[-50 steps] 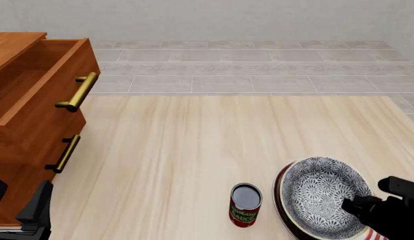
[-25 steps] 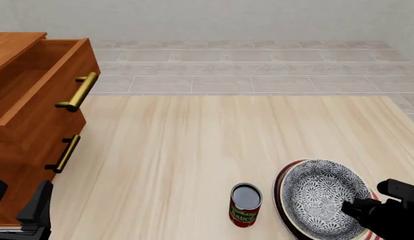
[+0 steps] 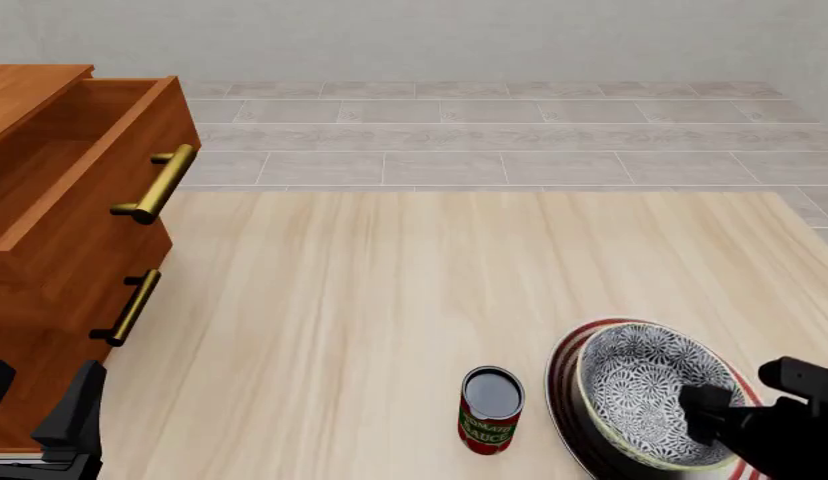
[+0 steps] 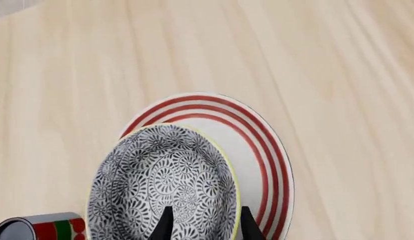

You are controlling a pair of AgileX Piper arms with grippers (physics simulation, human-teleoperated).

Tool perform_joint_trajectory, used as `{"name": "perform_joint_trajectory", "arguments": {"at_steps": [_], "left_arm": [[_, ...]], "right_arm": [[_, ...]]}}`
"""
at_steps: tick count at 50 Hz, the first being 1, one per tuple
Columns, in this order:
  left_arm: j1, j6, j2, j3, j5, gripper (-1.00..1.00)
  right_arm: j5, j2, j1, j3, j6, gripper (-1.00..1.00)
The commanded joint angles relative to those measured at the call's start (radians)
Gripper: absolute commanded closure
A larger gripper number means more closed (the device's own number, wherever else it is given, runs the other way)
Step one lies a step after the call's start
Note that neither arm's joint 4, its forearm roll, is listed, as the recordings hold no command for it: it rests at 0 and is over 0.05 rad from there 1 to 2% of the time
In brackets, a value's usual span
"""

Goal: Put the bowl on the plate.

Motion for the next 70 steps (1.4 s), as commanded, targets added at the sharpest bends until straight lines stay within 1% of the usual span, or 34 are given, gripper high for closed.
{"name": "perform_joint_trajectory", "arguments": {"at_steps": [1, 8, 14, 20, 24, 26, 31, 39, 52, 58, 70], "left_arm": [[0.0, 0.0, 0.0, 0.0, 0.0, -1.0], [0.0, 0.0, 0.0, 0.0, 0.0, -1.0], [0.0, 0.0, 0.0, 0.0, 0.0, -1.0], [0.0, 0.0, 0.0, 0.0, 0.0, -1.0], [0.0, 0.0, 0.0, 0.0, 0.0, -1.0], [0.0, 0.0, 0.0, 0.0, 0.0, -1.0], [0.0, 0.0, 0.0, 0.0, 0.0, -1.0], [0.0, 0.0, 0.0, 0.0, 0.0, -1.0], [0.0, 0.0, 0.0, 0.0, 0.0, -1.0], [0.0, 0.0, 0.0, 0.0, 0.0, -1.0], [0.0, 0.0, 0.0, 0.0, 0.0, -1.0]], "right_arm": [[-0.005, 0.021, -0.007, -0.024, -0.01, -1.0], [0.021, 0.015, -0.021, -0.055, -0.025, -1.0], [0.069, -0.018, -0.035, -0.088, -0.042, -1.0], [0.098, -0.035, -0.049, -0.115, -0.06, -1.0], [0.112, -0.045, -0.049, -0.123, -0.061, -1.0], [0.136, -0.065, -0.053, -0.135, -0.067, -1.0], [0.185, -0.089, -0.071, -0.182, -0.093, -1.0], [0.247, -0.114, -0.082, -0.257, -0.113, -1.0], [0.306, -0.132, -0.087, -0.353, -0.139, -1.0], [0.357, -0.158, -0.058, -0.41, -0.142, -1.0], [0.388, -0.128, -0.021, -0.533, -0.176, -1.0]]}}
